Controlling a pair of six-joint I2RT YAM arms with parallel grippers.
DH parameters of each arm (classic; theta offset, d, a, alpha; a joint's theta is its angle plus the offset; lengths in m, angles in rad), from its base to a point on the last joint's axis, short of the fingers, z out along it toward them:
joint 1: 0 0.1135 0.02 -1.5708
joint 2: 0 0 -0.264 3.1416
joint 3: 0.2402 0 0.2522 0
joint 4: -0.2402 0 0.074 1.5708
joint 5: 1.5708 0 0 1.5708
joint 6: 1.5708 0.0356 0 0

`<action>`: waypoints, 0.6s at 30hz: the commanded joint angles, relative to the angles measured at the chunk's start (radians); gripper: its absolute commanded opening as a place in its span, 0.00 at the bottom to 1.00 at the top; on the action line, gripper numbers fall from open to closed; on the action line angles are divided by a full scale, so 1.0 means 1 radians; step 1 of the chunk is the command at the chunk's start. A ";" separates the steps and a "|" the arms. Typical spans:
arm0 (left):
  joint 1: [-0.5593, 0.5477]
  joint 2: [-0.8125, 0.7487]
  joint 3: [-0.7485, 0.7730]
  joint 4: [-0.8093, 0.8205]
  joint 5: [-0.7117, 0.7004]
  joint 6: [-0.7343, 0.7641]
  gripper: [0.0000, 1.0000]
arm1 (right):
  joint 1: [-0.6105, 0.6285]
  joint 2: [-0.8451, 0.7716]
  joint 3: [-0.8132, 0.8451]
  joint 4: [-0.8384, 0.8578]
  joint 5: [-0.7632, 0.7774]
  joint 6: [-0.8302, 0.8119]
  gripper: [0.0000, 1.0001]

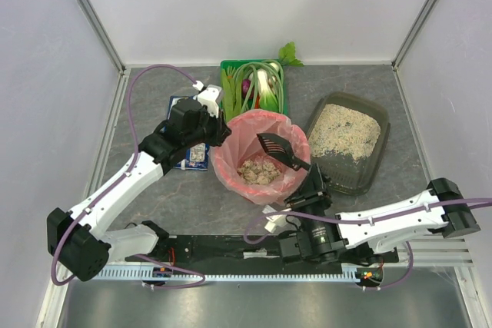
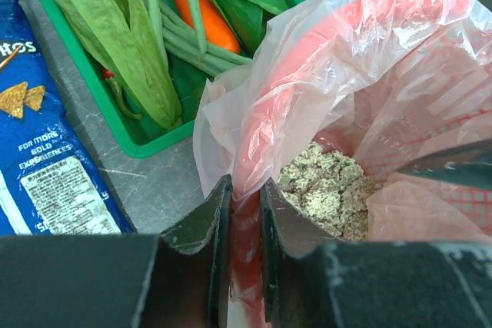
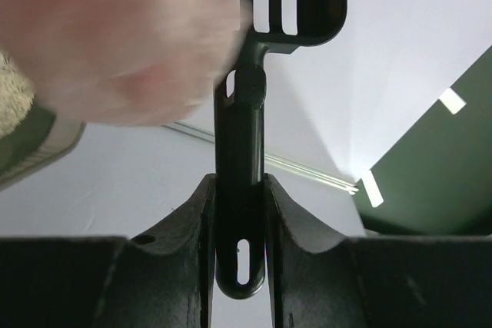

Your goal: Clean the litter box

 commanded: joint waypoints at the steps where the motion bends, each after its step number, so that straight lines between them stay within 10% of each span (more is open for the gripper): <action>1: 0.008 -0.004 0.004 0.016 -0.003 -0.001 0.02 | -0.006 0.052 0.216 -0.127 0.056 0.037 0.00; 18: 0.008 -0.016 0.002 0.011 -0.029 0.016 0.02 | -0.006 0.021 0.058 -0.127 -0.067 0.022 0.00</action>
